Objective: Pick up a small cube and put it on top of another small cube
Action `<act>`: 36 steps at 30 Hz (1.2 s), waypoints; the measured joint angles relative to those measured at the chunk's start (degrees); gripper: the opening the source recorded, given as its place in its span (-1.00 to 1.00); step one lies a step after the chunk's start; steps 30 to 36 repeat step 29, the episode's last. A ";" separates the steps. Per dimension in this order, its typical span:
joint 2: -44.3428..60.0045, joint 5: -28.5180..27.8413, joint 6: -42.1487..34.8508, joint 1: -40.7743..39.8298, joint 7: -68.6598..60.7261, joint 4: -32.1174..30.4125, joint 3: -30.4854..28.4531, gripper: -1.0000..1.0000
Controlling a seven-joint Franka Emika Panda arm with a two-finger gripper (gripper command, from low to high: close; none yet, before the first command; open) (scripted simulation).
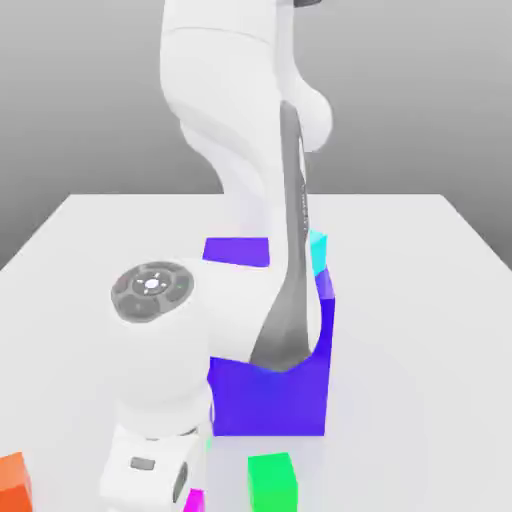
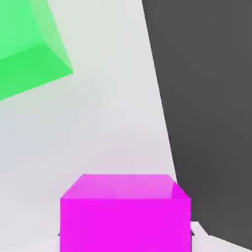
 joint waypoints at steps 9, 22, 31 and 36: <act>-11.87 -4.25 -7.60 6.08 13.63 -4.27 -3.97 -1.00; -20.63 -5.27 -9.19 16.39 46.69 -11.24 -5.85 -1.00; -12.58 -1.22 -1.59 15.25 44.99 -10.98 -3.65 1.00; -12.58 -1.22 -1.59 15.25 44.99 -10.98 -3.65 1.00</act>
